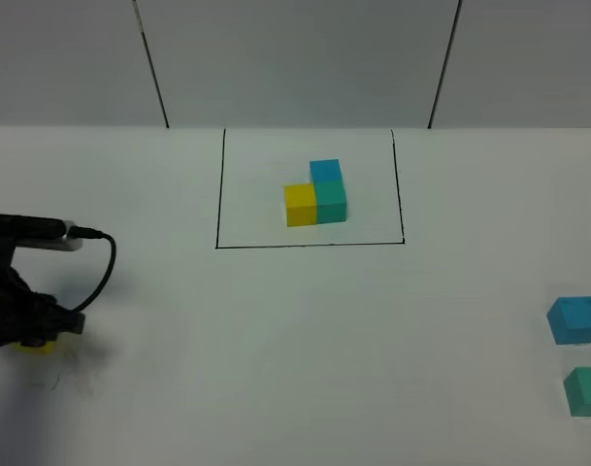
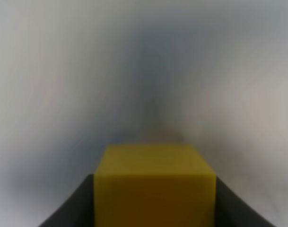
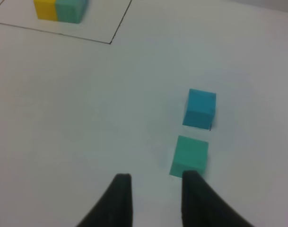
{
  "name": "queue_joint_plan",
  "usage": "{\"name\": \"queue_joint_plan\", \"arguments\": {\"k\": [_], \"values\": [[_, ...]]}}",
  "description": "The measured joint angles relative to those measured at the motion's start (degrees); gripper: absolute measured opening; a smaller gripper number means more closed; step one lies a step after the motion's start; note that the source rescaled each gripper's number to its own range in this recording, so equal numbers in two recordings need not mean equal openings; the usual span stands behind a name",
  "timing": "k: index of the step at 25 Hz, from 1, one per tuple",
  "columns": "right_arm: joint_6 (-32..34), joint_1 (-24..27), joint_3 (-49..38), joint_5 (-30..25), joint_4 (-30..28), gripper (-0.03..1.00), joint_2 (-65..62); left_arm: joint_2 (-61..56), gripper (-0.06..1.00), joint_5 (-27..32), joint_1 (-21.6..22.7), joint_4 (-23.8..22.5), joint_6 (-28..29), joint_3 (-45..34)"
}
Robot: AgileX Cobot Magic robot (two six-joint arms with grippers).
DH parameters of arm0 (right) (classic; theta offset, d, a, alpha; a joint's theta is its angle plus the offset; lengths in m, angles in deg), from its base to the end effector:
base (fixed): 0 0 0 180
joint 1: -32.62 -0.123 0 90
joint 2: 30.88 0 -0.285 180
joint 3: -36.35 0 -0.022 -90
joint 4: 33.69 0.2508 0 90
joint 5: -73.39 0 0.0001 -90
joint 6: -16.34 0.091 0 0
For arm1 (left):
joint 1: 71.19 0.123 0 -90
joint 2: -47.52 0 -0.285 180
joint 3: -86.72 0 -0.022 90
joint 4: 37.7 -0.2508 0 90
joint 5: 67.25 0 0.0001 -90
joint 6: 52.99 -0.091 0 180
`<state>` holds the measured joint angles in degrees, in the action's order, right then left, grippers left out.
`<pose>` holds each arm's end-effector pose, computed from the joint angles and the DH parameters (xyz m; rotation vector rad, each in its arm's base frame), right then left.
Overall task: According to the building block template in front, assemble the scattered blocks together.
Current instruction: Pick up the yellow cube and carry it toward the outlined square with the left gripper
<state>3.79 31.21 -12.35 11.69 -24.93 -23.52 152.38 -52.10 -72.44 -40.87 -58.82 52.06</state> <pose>-0.0072 0.0120 0.2761 -0.2576 2.0300 0.0621 0.2915 -0.0050 0.1397 0.2343 2.6902 0.0599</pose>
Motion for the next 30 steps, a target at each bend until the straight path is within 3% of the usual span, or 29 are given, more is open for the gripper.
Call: {"name": "queue_joint_plan", "arguments": {"k": [4,11,20,30], "values": [[0.0,0.0,0.0,0.0,0.0,0.0,0.0,-0.07,0.01,8.65,-7.49,1.21,-16.5,7.72],[0.0,0.0,0.0,0.0,0.0,0.0,0.0,4.55,0.01,29.38,-21.29,7.79,-45.3,23.97],[0.0,0.0,0.0,0.0,0.0,0.0,0.0,11.99,0.01,25.62,-31.48,8.39,-55.63,33.04],[0.0,0.0,0.0,0.0,0.04,0.0,0.0,21.15,0.01,21.38,-35.81,9.25,-56.71,36.24]]}}
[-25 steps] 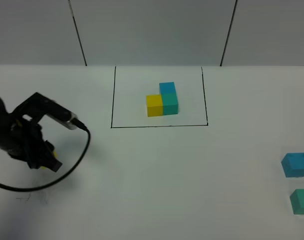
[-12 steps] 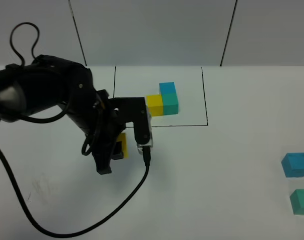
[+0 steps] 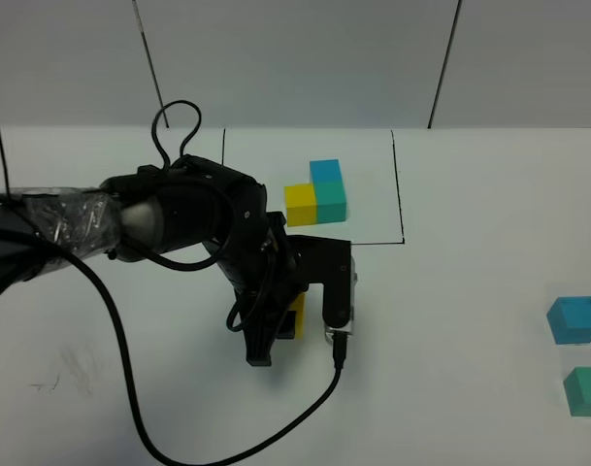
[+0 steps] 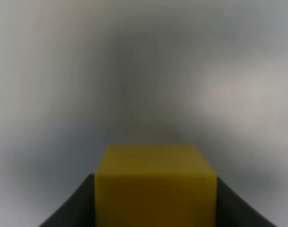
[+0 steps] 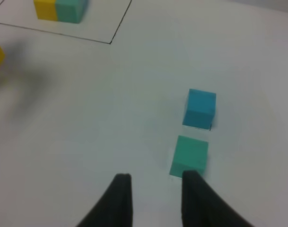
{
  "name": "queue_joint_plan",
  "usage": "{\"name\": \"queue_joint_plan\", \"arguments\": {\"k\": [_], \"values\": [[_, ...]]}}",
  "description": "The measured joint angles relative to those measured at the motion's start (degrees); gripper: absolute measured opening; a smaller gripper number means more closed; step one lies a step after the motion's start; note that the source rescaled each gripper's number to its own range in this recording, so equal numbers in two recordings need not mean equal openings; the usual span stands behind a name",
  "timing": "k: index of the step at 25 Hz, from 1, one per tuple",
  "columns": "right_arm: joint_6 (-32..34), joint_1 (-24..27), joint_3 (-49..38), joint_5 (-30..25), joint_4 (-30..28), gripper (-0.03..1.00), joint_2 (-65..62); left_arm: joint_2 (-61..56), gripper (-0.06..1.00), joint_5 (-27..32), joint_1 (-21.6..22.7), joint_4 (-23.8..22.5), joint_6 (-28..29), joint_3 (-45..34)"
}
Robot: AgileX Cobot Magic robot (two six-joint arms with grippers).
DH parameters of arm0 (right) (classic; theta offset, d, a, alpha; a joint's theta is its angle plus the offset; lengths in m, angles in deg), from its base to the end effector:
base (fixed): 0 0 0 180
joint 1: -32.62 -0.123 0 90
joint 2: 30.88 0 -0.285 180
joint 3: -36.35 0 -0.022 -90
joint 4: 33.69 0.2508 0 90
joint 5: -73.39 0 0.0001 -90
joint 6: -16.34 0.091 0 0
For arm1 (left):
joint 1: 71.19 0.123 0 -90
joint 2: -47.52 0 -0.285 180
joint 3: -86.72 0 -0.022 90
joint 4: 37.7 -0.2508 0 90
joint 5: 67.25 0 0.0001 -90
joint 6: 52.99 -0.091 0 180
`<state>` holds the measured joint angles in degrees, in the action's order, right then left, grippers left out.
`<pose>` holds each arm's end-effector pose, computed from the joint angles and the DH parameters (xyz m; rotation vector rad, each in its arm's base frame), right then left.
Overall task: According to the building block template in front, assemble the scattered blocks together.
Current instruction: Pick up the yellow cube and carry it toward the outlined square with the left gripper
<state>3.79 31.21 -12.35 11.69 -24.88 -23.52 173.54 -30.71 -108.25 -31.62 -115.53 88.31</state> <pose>-0.0072 0.0121 0.2761 -0.2576 2.0299 0.0631 0.3290 -0.2557 0.1440 2.0705 1.8866 -0.0024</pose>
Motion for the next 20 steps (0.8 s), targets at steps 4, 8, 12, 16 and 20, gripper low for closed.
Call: {"name": "queue_joint_plan", "arguments": {"k": [4,8,12,16,20], "values": [[0.0,0.0,0.0,0.0,0.0,0.0,0.0,2.2,0.01,-0.46,-0.55,0.89,-1.87,0.92],[0.0,0.0,0.0,0.0,0.0,0.0,0.0,3.34,0.01,-0.66,-0.65,2.13,-3.64,0.97],[0.0,0.0,0.0,0.0,0.0,0.0,0.0,4.03,0.01,-0.77,-0.65,2.13,-3.84,0.97],[0.0,0.0,0.0,0.0,0.0,0.0,0.0,4.48,0.01,-0.77,-0.65,2.24,-3.94,1.42],[0.0,0.0,0.0,0.0,0.0,0.0,0.0,4.48,0.01,-0.9,-0.65,2.31,-3.96,1.42]]}}
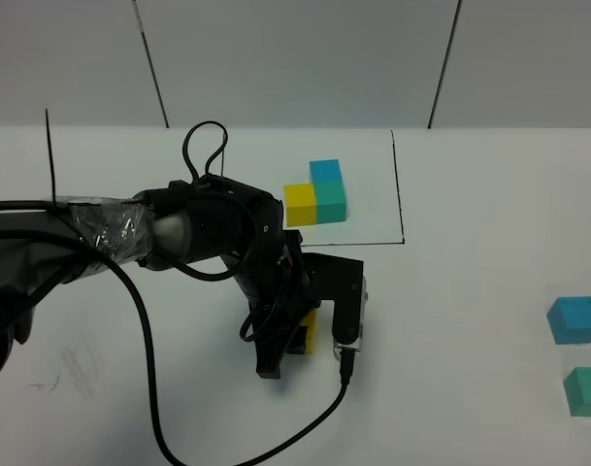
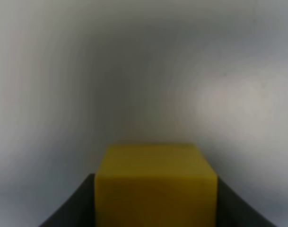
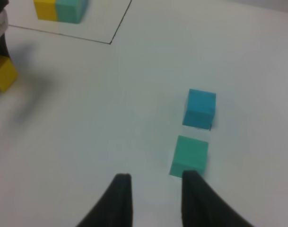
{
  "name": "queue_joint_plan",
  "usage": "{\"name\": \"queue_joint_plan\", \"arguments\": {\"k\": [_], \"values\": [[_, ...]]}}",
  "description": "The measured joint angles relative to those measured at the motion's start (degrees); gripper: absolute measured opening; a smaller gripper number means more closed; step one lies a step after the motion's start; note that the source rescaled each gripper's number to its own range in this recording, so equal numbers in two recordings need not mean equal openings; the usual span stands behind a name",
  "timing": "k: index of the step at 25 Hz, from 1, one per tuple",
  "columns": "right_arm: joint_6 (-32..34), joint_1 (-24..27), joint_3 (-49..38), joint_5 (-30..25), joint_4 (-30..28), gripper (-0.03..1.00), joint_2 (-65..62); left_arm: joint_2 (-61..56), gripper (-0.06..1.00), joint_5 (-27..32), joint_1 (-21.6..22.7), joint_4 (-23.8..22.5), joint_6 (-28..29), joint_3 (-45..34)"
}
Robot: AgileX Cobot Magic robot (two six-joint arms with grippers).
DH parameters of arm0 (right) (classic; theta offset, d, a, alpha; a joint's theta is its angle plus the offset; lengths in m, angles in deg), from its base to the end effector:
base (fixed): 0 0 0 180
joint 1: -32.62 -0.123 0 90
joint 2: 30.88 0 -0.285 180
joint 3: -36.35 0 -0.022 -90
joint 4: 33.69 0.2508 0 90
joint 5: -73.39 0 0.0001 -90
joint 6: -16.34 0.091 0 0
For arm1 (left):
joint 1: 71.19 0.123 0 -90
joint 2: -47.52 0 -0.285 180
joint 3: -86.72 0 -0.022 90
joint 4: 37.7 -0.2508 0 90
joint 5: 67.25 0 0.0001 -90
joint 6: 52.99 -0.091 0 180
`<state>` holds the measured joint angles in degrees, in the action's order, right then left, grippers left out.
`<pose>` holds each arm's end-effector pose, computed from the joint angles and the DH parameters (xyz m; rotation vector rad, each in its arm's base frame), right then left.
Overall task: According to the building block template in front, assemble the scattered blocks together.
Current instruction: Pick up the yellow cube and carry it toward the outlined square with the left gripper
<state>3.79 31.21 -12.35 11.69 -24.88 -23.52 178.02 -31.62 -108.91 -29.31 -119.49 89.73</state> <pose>-0.0072 0.0121 0.2761 -0.2576 2.0299 0.0631 0.3308 -0.2656 0.1179 2.1387 1.8552 -0.0370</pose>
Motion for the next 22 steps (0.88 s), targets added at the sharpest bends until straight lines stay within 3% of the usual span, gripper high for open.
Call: {"name": "queue_joint_plan", "arguments": {"k": [11,13,15,22], "values": [[0.0,0.0,0.0,0.0,0.0,0.0,0.0,0.05,0.01,-0.19,0.0,0.02,0.0,0.0],[0.0,0.0,0.0,0.0,0.0,0.0,0.0,0.11,0.05,-0.31,0.0,0.02,0.0,0.0],[0.0,0.0,0.0,0.0,0.0,0.0,0.0,0.57,0.18,-0.42,0.0,0.02,0.0,0.0],[0.0,0.0,0.0,0.0,0.0,0.0,0.0,0.94,0.8,-0.9,0.0,0.02,2.53,0.0]]}}
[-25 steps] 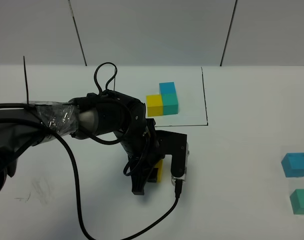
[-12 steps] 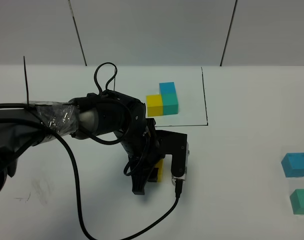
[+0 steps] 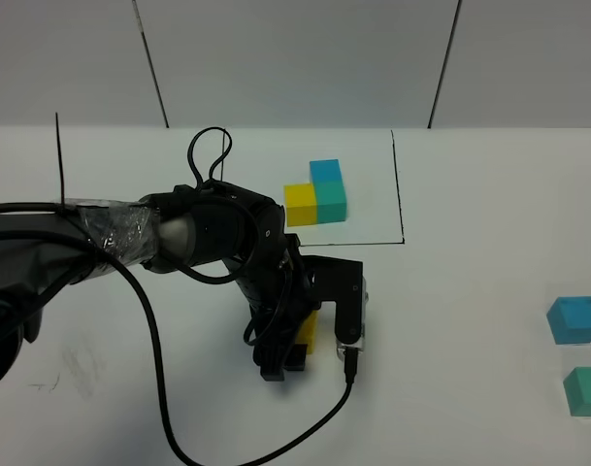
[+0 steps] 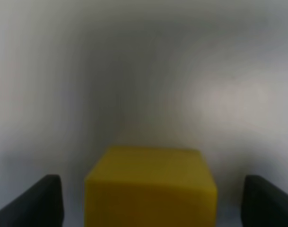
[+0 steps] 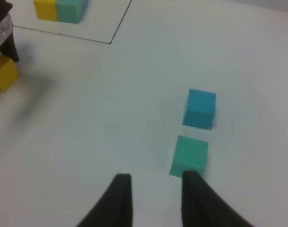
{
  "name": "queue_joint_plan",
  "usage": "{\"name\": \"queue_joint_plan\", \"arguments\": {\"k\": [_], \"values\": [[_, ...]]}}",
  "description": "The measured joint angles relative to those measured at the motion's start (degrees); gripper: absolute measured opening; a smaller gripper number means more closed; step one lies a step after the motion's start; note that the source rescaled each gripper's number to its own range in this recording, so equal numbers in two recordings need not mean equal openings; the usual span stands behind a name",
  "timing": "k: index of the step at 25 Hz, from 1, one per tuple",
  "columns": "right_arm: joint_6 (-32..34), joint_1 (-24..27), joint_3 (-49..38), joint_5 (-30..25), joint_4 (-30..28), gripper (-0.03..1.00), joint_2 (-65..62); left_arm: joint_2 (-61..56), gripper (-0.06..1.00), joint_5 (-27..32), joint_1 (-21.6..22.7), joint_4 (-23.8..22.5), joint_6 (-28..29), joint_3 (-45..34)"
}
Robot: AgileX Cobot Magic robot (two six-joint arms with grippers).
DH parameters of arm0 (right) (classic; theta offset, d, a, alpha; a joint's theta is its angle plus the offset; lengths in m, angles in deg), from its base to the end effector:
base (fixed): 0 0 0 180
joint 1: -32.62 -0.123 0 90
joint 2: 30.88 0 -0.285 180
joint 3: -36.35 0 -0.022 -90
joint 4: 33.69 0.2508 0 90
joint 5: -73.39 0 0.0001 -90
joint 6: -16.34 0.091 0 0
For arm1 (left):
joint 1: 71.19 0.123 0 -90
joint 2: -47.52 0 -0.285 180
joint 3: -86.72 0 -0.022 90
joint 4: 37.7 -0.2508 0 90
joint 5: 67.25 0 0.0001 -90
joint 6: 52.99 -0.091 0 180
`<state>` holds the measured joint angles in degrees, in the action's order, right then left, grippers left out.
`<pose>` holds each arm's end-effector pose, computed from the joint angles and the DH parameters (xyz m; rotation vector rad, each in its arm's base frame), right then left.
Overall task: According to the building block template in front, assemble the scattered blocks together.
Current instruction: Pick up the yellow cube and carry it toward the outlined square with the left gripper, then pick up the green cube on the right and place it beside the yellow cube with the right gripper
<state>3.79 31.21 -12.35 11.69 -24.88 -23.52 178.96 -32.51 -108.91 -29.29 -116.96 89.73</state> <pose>-0.0072 0.0121 0.2761 -0.2576 2.0299 0.0631 0.3318 -0.2662 0.1113 2.0967 1.9051 -0.0450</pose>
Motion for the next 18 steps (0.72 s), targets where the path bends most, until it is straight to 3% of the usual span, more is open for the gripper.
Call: {"name": "queue_joint_plan", "arguments": {"k": [3,10,14,18], "values": [[0.0,0.0,0.0,0.0,0.0,0.0,0.0,-1.31,0.95,-0.18,0.0,-0.18,0.27,0.0],[0.0,0.0,0.0,0.0,0.0,0.0,0.0,-11.53,1.0,-0.63,0.0,-1.69,4.05,0.0],[0.0,0.0,0.0,0.0,0.0,0.0,0.0,-19.49,1.0,-0.67,0.0,-8.41,16.1,0.0],[0.0,0.0,0.0,0.0,0.0,0.0,0.0,-28.13,1.0,0.0,0.23,-23.03,35.06,0.0]]}}
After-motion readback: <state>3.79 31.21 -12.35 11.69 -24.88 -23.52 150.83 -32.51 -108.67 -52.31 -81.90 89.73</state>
